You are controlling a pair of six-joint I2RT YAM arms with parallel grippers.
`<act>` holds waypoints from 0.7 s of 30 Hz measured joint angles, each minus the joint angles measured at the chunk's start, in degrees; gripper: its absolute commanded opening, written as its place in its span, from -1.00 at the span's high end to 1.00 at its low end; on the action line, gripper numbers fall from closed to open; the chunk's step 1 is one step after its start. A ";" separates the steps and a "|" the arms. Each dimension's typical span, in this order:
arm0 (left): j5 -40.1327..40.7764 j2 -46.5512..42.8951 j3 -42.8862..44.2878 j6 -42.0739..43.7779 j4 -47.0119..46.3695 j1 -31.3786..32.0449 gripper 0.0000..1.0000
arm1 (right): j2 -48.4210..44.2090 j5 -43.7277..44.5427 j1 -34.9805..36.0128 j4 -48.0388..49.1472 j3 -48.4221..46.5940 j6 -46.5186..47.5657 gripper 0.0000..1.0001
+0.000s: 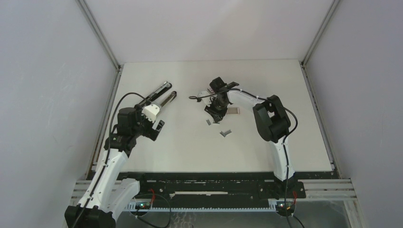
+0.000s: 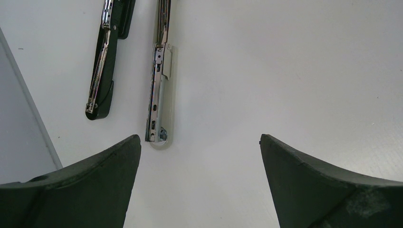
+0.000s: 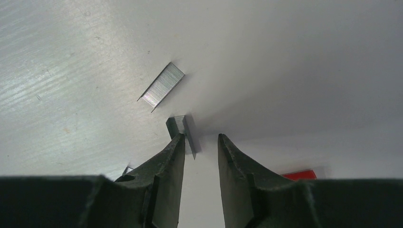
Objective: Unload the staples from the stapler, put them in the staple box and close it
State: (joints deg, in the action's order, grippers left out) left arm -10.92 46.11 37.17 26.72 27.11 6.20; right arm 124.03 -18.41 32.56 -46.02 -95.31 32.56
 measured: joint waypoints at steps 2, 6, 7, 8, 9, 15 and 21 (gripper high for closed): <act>0.00 0.00 0.00 -0.02 0.00 -0.02 -0.99 | 0.04 0.13 0.07 -0.04 -0.02 0.02 0.45; 0.00 0.00 0.00 0.00 0.00 0.00 -0.99 | 0.09 0.35 0.26 -0.09 -0.02 0.07 0.62; 0.00 0.00 0.00 0.00 0.00 -0.02 -0.99 | 0.11 0.35 0.31 -0.11 -0.04 0.04 0.66; 0.00 0.00 0.00 0.00 0.00 -0.02 -0.99 | 0.17 0.37 0.33 -0.11 -0.09 0.07 0.69; 0.00 0.00 0.00 0.00 0.00 0.00 -0.99 | 0.28 0.37 0.37 -0.13 -0.11 0.07 0.74; 0.02 0.00 0.00 0.00 0.00 -0.02 -0.99 | 0.81 0.35 0.59 -0.55 -0.87 0.04 1.00; 0.00 -0.02 0.00 0.00 0.00 -0.02 -0.99 | 0.92 0.35 0.61 -0.96 -1.16 -0.28 1.00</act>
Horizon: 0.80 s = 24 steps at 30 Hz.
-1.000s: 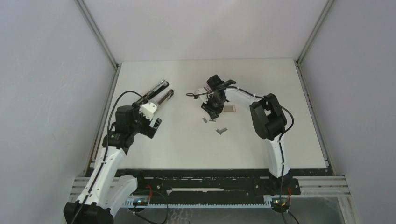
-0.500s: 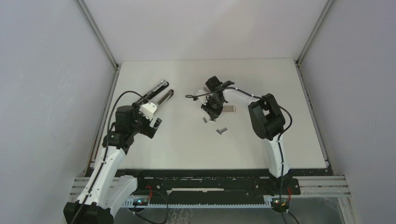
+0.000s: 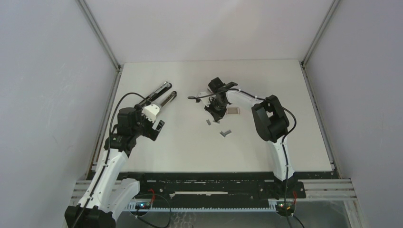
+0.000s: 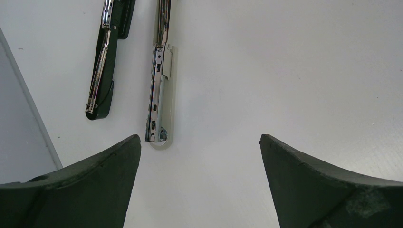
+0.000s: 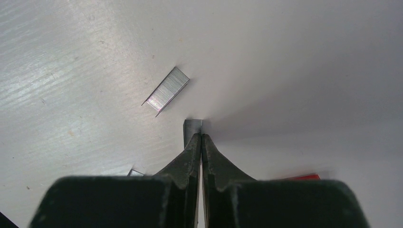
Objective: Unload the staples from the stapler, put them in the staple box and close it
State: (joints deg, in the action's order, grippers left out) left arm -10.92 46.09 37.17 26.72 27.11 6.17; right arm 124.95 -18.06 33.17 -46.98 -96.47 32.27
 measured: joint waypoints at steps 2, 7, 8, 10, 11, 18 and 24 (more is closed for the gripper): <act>0.00 0.00 0.00 0.00 0.00 0.02 -0.99 | 0.02 0.04 0.00 -0.35 -0.24 -0.59 1.00; 0.00 -0.02 0.00 0.00 0.00 0.00 -0.99 | 0.04 0.72 0.02 -0.28 -0.81 -3.72 1.00; 0.00 -0.02 0.00 0.00 -0.02 0.02 -0.99 | 0.04 0.98 0.02 -0.28 -0.81 -4.42 1.00; 0.00 -0.02 0.00 0.00 0.00 0.00 -0.99 | 0.04 1.49 0.02 -0.13 -0.81 -6.25 1.00; 0.00 -0.02 0.00 0.00 0.00 0.00 -0.99 | 0.04 1.70 0.02 0.09 -0.81 -7.17 1.00; 0.02 0.00 0.00 0.02 0.00 0.00 -0.99 | -0.59 3.67 -0.72 2.38 -0.20 -14.01 1.00; 0.02 0.04 0.00 0.02 -0.02 0.00 -0.99 | -5.14 7.85 -2.40 6.19 4.00 -20.00 1.00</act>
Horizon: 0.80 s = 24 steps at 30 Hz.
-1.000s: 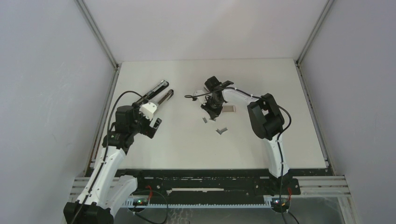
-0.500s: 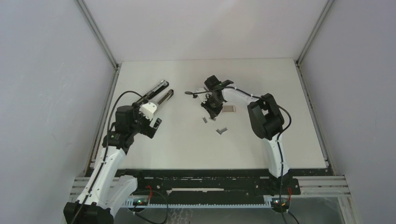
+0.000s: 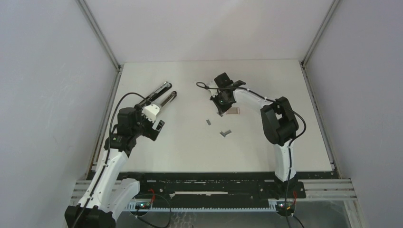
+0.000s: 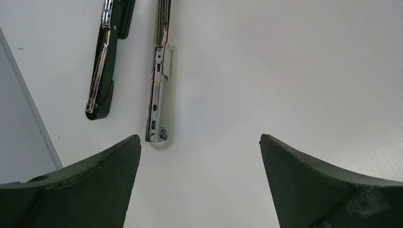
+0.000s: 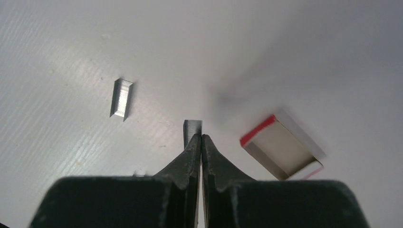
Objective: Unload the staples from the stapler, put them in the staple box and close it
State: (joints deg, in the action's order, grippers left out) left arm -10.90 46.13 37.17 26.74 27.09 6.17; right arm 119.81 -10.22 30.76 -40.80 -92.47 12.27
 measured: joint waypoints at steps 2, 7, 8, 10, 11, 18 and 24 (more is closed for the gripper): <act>0.02 0.02 0.00 0.02 0.00 0.00 -0.99 | -2.19 1.57 -0.90 1.36 1.31 -2.14 1.00; 0.04 0.35 0.00 0.37 0.00 0.02 -0.99 | -6.27 2.12 -4.20 4.63 3.28 -6.80 1.00; 0.04 0.37 0.00 0.39 0.00 0.00 -0.99 | -7.06 2.25 -5.18 5.44 3.87 -8.11 1.00; 0.07 0.37 0.00 0.39 0.00 0.00 -1.00 | -8.02 3.13 -6.45 6.38 4.63 -10.05 1.00; 0.07 0.37 0.00 0.39 0.00 0.00 -0.99 | -8.44 3.74 -7.10 6.91 5.09 -11.21 1.00; 0.17 0.50 0.00 0.39 0.00 0.02 -0.99 | -9.44 7.04 -9.38 8.76 8.46 -18.67 1.00; 0.17 0.50 0.00 0.39 0.00 0.02 -0.99 | -9.44 14.19 -6.84 9.14 8.76 -25.44 1.00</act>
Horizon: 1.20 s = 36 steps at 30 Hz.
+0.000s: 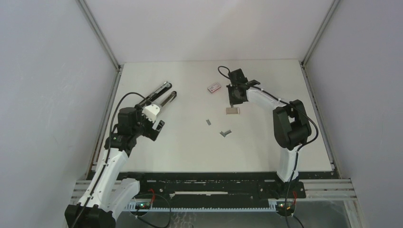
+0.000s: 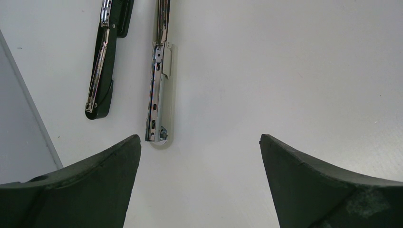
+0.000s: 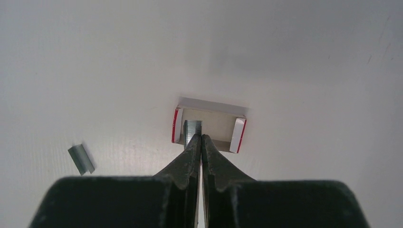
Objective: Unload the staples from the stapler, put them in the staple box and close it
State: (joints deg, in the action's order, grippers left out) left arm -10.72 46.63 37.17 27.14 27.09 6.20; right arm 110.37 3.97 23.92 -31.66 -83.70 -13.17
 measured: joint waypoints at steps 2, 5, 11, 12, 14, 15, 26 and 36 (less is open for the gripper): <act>0.00 0.00 0.00 0.00 0.00 0.00 -0.99 | 0.00 2.21 0.98 0.17 0.00 -1.95 1.00; 0.00 0.00 0.00 0.00 0.00 -0.02 -0.99 | 0.00 3.93 1.90 0.24 0.02 -3.80 1.00; 0.00 0.00 0.00 0.00 0.00 -0.02 -0.99 | 0.00 5.16 2.47 1.62 1.38 -6.84 1.00; 0.00 0.00 0.00 0.00 0.00 0.00 -0.99 | 0.00 5.20 2.47 1.64 1.60 -7.21 1.00; 0.00 0.02 0.00 0.00 0.00 -0.02 -0.99 | 0.00 5.29 2.47 1.66 1.92 -7.82 1.00; 0.00 0.09 0.00 0.00 0.00 -0.02 -1.00 | 0.02 5.49 2.45 1.66 1.97 -8.13 1.00; 0.00 0.24 0.00 0.02 0.00 -0.02 -0.99 | 2.86 6.05 2.05 2.27 1.97 -9.57 1.00; 0.00 0.24 0.00 0.04 0.00 -0.02 -0.99 | 4.52 6.05 1.75 2.27 1.97 -9.77 1.00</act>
State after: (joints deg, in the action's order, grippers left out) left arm -10.72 46.87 37.17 27.18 27.09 6.17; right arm 114.89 10.02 25.67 -29.39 -81.73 -22.94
